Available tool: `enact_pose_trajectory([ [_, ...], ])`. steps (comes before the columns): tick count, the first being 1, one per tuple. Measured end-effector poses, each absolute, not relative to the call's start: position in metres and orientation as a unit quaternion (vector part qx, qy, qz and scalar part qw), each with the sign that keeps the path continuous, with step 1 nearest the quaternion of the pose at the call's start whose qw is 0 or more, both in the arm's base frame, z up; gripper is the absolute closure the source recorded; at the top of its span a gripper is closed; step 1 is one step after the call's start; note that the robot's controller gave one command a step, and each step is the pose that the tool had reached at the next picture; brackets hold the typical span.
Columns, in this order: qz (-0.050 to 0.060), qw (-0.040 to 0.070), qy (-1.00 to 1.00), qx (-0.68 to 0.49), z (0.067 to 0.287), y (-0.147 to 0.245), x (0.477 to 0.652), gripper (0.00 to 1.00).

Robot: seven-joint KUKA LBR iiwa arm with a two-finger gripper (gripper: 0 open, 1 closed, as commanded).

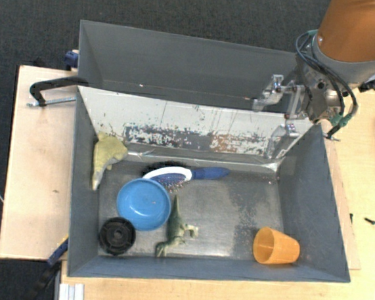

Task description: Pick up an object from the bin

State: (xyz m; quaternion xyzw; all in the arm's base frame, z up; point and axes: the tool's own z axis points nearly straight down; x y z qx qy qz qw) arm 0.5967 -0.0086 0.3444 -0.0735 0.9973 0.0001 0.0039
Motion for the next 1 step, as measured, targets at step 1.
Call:
enact_pose_trajectory([
  [1, 0.001, -0.003, 0.999, 0.04, 0.2213, 0.0422, 0.589, 0.0],
])
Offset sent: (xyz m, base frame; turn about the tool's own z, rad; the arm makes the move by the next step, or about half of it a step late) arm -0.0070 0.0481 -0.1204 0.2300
